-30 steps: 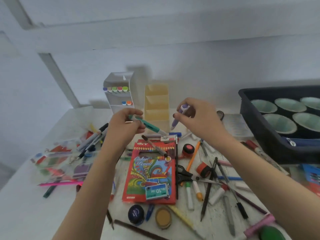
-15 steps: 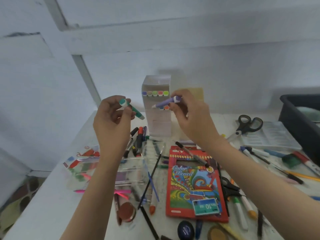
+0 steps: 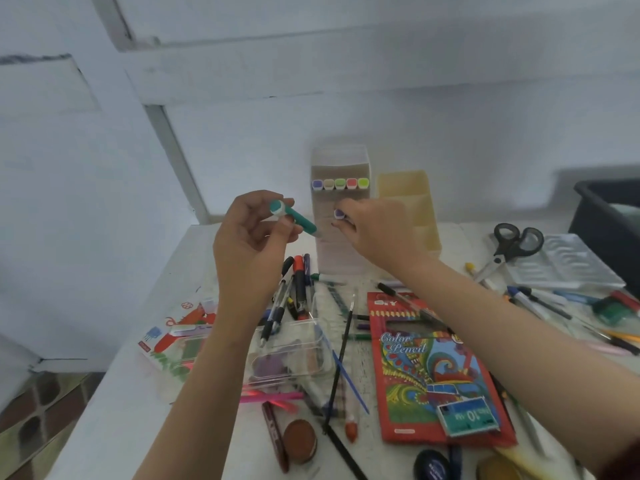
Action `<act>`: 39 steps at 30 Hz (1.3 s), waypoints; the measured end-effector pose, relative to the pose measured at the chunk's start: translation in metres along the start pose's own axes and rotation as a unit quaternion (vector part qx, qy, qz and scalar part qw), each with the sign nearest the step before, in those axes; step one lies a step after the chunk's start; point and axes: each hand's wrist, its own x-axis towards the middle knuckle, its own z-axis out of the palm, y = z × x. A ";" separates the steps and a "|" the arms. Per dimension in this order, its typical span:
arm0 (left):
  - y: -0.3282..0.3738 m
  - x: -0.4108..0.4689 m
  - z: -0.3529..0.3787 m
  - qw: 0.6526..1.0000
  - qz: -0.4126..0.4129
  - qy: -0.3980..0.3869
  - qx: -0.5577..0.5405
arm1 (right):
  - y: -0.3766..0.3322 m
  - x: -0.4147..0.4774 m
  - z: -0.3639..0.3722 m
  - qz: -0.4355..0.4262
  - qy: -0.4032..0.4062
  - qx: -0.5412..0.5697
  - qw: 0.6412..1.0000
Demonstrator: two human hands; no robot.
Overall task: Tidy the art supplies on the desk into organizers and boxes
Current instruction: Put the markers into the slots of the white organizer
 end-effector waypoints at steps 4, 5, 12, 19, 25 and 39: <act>-0.008 0.004 -0.007 1.000 -0.001 -0.010 -0.004 | -0.002 0.001 0.006 0.034 -0.007 -0.001 0.999; -0.010 0.005 -0.007 1.000 0.000 -0.011 -0.005 | -0.002 0.001 0.007 0.043 -0.011 -0.002 0.999; -0.018 0.011 -0.005 0.999 0.019 -0.023 -0.013 | -0.005 0.005 0.010 0.084 -0.023 -0.008 0.996; -0.026 0.012 0.004 0.996 0.082 -0.020 -0.010 | -0.005 0.005 0.009 0.096 -0.026 0.003 0.995; -0.047 0.015 0.013 0.986 0.112 -0.060 0.106 | -0.007 0.006 0.000 0.106 -0.060 0.040 0.992; -0.078 0.027 0.038 0.965 0.068 -0.137 0.211 | 0.003 -0.010 -0.011 0.142 -0.054 0.026 0.988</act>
